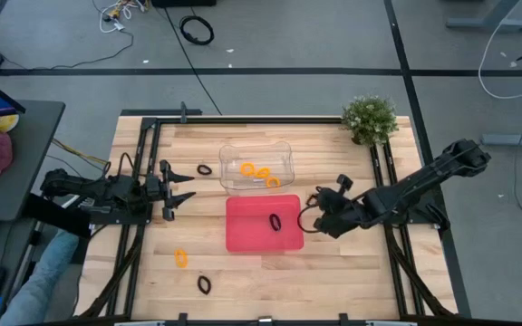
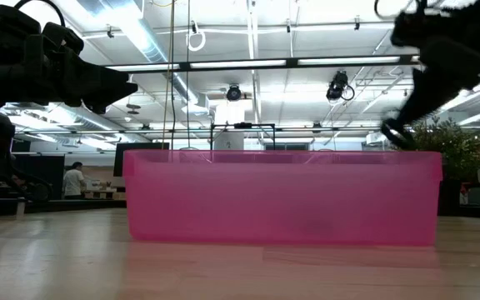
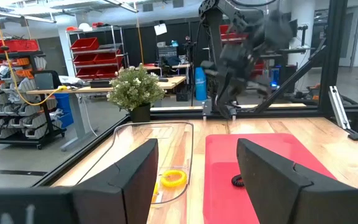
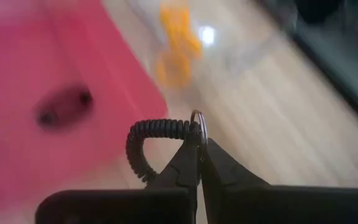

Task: Sort spring keychains
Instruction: Put the black spring keychain into the transparent bin

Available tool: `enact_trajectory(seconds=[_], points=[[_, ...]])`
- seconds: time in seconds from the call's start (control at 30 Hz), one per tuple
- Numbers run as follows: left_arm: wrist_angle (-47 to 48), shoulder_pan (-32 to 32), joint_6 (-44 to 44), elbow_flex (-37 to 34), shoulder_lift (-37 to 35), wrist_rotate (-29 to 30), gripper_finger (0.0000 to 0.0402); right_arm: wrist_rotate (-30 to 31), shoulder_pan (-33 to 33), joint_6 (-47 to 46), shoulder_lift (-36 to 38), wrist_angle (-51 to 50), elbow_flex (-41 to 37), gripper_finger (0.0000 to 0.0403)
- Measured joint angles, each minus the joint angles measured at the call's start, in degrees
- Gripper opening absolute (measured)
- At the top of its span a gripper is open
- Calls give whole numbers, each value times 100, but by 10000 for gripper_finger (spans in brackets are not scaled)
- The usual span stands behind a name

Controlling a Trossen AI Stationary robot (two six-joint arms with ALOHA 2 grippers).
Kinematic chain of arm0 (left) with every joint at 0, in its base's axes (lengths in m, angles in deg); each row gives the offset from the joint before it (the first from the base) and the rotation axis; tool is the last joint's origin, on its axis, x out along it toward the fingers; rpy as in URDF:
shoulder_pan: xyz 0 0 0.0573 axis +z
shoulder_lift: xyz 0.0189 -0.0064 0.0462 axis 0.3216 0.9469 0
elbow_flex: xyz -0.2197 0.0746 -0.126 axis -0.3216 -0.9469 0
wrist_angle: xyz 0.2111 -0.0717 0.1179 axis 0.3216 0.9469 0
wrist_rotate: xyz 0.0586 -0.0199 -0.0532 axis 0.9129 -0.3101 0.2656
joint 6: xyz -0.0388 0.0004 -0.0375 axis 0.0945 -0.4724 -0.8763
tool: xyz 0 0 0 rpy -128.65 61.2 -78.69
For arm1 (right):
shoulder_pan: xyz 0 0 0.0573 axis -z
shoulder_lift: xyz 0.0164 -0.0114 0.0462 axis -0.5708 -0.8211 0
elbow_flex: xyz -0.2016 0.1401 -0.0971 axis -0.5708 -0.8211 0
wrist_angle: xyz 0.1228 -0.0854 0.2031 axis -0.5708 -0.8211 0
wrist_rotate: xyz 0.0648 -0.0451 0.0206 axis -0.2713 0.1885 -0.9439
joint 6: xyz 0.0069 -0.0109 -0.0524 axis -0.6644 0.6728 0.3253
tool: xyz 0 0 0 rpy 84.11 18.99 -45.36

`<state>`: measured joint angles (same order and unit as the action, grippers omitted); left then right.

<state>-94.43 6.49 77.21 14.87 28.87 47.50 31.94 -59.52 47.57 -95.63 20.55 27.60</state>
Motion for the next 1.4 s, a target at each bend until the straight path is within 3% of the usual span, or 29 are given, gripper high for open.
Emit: enact_trajectory(seconds=[0.13, 0.2, 0.27, 0.33, 0.4, 0.83, 1.4], points=[[1, 0, 1, 1, 0, -1, 222, 387, -130, 1239, 2, 2179, -286, 0], [-1, 0, 0, 1, 0, 0, 222, -51, -133, 2091, 2, 3724, -544, 0], [-1, -1, 1, 1, 0, 0, 222, -901, -66, 2827, 2, 5385, -905, 0], [-1, -2, -1, 1, 0, 0, 222, -1645, 15, 3123, 2, 6805, -1259, 0], [1, -2, 1, 1, 0, -1, 222, -1851, 57, 3152, 11, 7604, -1519, 0], [0, 0, 1, 1, 0, 0, 222, -1897, 230, 3098, 11, 7707, -1736, 2], [1, -1, 0, 1, -1, -1, 222, -1884, 481, 2752, 11, 7661, -1734, 71]])
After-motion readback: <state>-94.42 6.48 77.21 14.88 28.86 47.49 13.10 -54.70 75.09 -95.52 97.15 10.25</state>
